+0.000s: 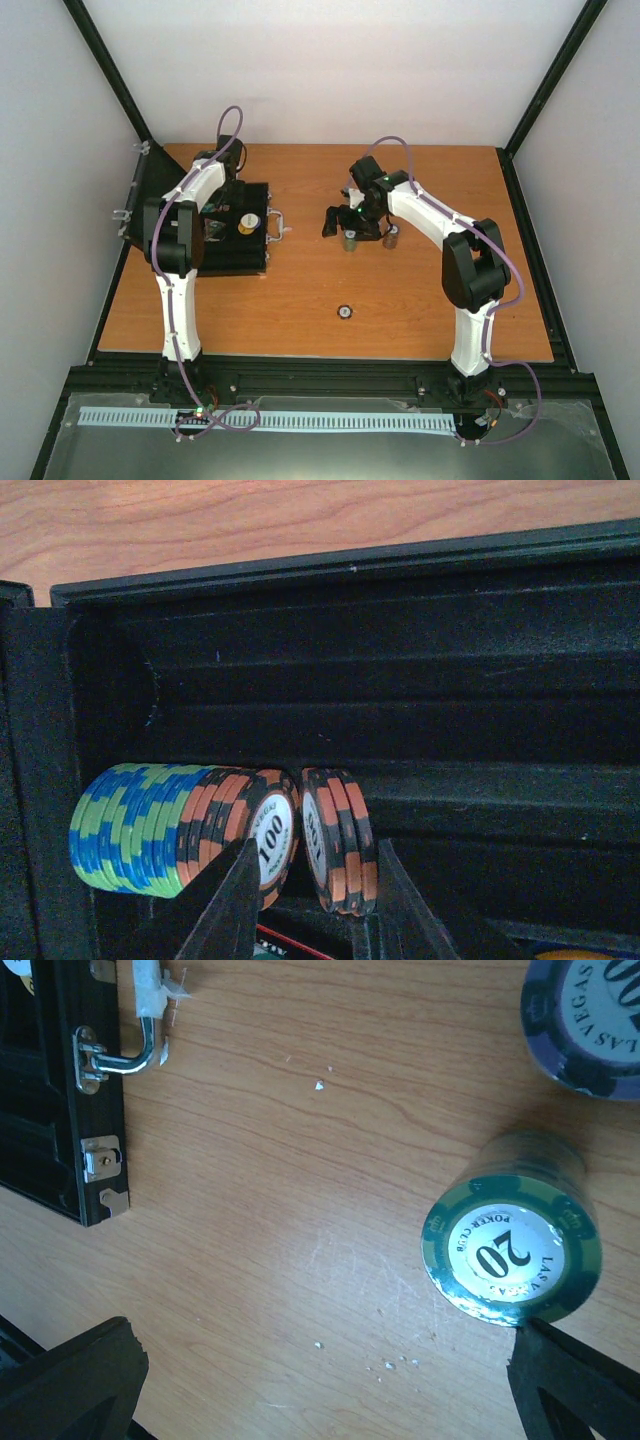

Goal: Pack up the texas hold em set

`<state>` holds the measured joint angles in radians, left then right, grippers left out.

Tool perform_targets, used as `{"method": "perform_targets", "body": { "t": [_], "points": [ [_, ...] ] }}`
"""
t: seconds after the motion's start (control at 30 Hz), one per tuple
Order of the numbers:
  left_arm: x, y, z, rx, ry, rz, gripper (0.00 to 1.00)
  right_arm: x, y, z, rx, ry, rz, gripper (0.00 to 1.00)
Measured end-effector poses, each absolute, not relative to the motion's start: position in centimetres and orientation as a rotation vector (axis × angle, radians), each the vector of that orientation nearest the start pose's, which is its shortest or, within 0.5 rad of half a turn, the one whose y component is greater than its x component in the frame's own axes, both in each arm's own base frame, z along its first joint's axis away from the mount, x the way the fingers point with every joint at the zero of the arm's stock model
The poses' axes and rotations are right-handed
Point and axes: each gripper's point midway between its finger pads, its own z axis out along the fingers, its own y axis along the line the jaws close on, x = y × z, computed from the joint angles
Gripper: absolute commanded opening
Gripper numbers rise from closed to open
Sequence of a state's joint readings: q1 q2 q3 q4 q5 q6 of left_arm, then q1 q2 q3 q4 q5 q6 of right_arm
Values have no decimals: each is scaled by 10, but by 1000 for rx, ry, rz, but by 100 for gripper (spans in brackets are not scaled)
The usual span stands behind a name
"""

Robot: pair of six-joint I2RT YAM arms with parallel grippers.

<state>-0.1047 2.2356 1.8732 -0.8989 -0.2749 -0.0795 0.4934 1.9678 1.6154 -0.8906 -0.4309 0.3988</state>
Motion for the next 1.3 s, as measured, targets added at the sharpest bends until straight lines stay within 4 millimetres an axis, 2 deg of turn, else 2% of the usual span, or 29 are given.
{"method": "perform_targets", "body": {
  "t": [0.37, 0.63, 0.8, 0.9, 1.1, 1.2, 1.3],
  "points": [
    [506, 20, 68, -93, 2767, 503, 35, 357, 274, 112, -254, 2917, 788, 100],
    [505, 21, 67, -97, 2767, 514, 35, 357, 274, 112, -261, 2915, 791, 100],
    [502, 19, 72, -97, 2766, 486, 39, 357, 274, 112, -268, 2911, 792, 100],
    [502, 14, 86, -99, 2746, 430, 40, 356, 272, 115, -277, 2900, 782, 100],
    [507, 1, 134, -101, 2648, 290, 56, 356, 268, 131, -345, 2849, 751, 100],
    [506, -4, 155, -103, 2604, 237, 61, 353, 265, 130, -386, 2848, 715, 100],
    [506, -8, 168, -104, 2580, 196, 72, 344, 266, 125, -448, 2862, 661, 100]
  ]
}}
